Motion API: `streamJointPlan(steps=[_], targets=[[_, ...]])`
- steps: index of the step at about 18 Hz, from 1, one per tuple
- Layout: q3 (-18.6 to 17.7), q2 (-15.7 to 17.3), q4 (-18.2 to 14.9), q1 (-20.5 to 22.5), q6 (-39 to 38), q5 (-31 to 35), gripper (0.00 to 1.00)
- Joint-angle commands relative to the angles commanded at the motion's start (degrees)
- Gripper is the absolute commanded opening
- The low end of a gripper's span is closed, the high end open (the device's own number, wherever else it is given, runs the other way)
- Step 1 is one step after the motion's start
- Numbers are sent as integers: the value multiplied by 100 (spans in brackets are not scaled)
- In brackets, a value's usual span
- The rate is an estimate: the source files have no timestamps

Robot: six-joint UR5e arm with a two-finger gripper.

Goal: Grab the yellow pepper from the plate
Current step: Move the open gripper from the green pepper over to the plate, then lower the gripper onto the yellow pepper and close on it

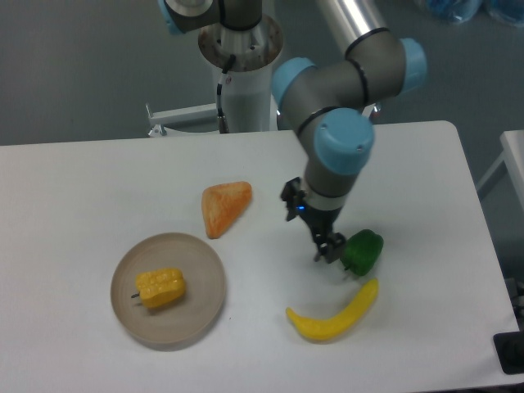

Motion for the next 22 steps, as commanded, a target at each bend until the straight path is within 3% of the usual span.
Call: streamJointPlan(steps=[9,14,22], targets=[[-9,-140,17,-914,-659,0,100],[0,-360,746,-1328,-1196,9,100],[61,-694,958,-1504,-1196,26,100]])
